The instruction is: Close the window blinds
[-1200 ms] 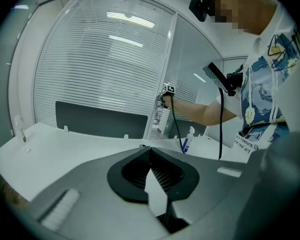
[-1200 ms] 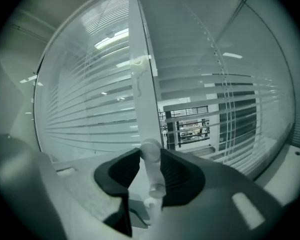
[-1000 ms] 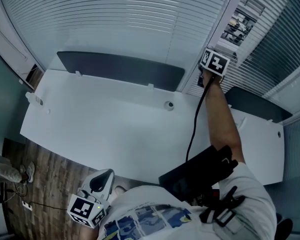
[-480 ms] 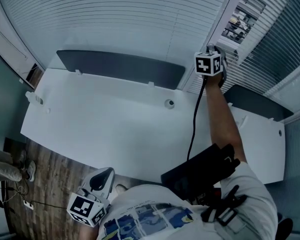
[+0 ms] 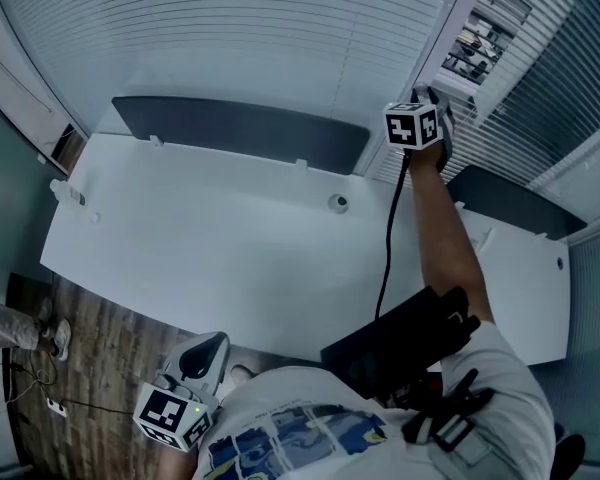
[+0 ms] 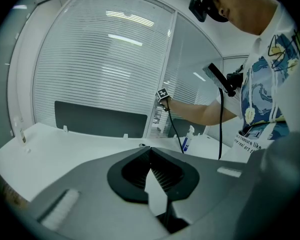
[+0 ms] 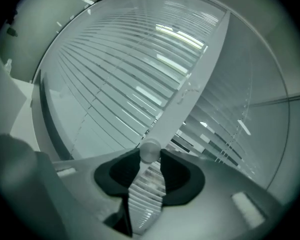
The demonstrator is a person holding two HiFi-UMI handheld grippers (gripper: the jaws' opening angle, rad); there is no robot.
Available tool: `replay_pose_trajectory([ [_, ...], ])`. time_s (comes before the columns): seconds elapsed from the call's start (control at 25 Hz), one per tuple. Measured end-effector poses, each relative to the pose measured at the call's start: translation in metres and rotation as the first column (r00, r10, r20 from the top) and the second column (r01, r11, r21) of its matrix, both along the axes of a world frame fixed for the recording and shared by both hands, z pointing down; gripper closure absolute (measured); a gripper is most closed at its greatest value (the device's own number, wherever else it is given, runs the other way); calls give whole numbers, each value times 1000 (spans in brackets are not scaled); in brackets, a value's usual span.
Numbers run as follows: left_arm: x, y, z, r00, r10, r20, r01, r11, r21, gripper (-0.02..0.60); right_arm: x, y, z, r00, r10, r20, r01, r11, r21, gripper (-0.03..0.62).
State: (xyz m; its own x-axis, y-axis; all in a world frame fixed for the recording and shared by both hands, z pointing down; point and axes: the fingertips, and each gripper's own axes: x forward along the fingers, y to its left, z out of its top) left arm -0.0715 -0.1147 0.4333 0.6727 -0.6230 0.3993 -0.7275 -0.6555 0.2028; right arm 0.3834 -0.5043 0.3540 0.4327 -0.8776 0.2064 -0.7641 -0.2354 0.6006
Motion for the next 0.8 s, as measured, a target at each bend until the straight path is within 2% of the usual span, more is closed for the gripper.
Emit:
replay_pose_trajectory([
  [0.32, 0, 2, -8, 1000, 14, -5, -14, 1000, 14, 575, -6, 18, -11, 989, -37, 145, 28, 998, 60, 466],
  [0.48, -6, 1, -12, 1000, 22, -16, -21, 999, 33, 575, -27, 39, -23, 972, -101, 213, 82, 992, 100, 467],
  [0.8, -11, 7, -23, 990, 143, -12, -143, 988, 55, 575, -72, 108, -1, 914, -191, 358, 171, 981, 86, 467],
])
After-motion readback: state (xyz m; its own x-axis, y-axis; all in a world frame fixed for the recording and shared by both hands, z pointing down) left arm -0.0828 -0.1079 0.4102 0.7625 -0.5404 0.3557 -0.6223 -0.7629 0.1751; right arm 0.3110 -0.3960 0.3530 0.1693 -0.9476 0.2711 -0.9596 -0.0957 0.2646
